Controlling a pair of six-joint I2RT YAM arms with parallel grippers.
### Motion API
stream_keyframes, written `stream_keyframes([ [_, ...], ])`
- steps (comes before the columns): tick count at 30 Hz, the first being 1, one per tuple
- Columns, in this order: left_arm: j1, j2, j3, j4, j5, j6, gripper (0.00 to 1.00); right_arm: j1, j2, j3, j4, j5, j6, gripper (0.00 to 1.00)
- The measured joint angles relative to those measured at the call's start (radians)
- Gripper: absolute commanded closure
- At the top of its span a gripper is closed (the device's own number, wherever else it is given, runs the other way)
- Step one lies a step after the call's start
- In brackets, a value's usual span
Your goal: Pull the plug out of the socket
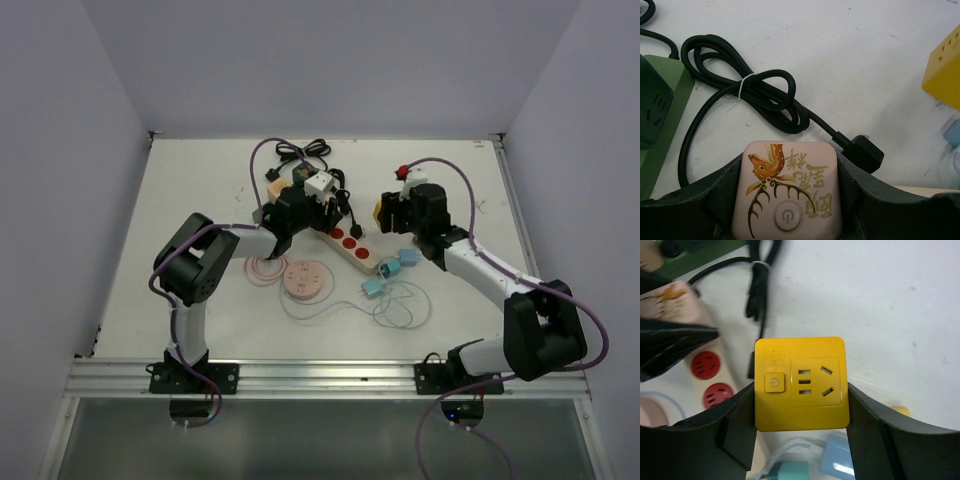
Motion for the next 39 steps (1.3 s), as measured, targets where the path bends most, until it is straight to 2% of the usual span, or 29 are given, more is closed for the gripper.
stream_keyframes([
  [5,0.0,0.0,0.001,-0.004,0.0,-0.001,1.0,-0.2,0.043,-0.005,0.003,-0.095,0.18,0.55],
  [9,0.0,-0.002,0.002,-0.007,0.0,-0.002,1.0,-0.275,0.107,-0.026,0.038,-0.199,0.309,0.55],
  [14,0.0,-0.01,0.002,-0.023,0.0,-0.005,1.0,-0.343,0.177,-0.045,0.069,-0.304,0.416,0.48],
  [19,0.0,-0.014,0.002,-0.032,0.0,-0.013,1.0,-0.373,0.228,-0.045,0.097,-0.366,0.473,0.36],
  [24,0.0,-0.014,0.002,-0.032,0.0,-0.016,1.0,-0.386,0.237,-0.045,0.106,-0.394,0.496,0.28],
  [28,0.001,-0.015,0.002,-0.034,0.0,-0.019,1.0,-0.396,0.237,-0.043,0.098,-0.396,0.499,0.05],
  [31,0.001,-0.016,0.002,-0.035,0.0,-0.019,1.0,-0.396,0.236,-0.034,0.08,-0.392,0.49,0.01],
  [39,0.001,-0.018,0.002,-0.04,0.0,-0.019,1.0,-0.397,0.158,-0.002,-0.021,-0.325,0.436,0.01],
])
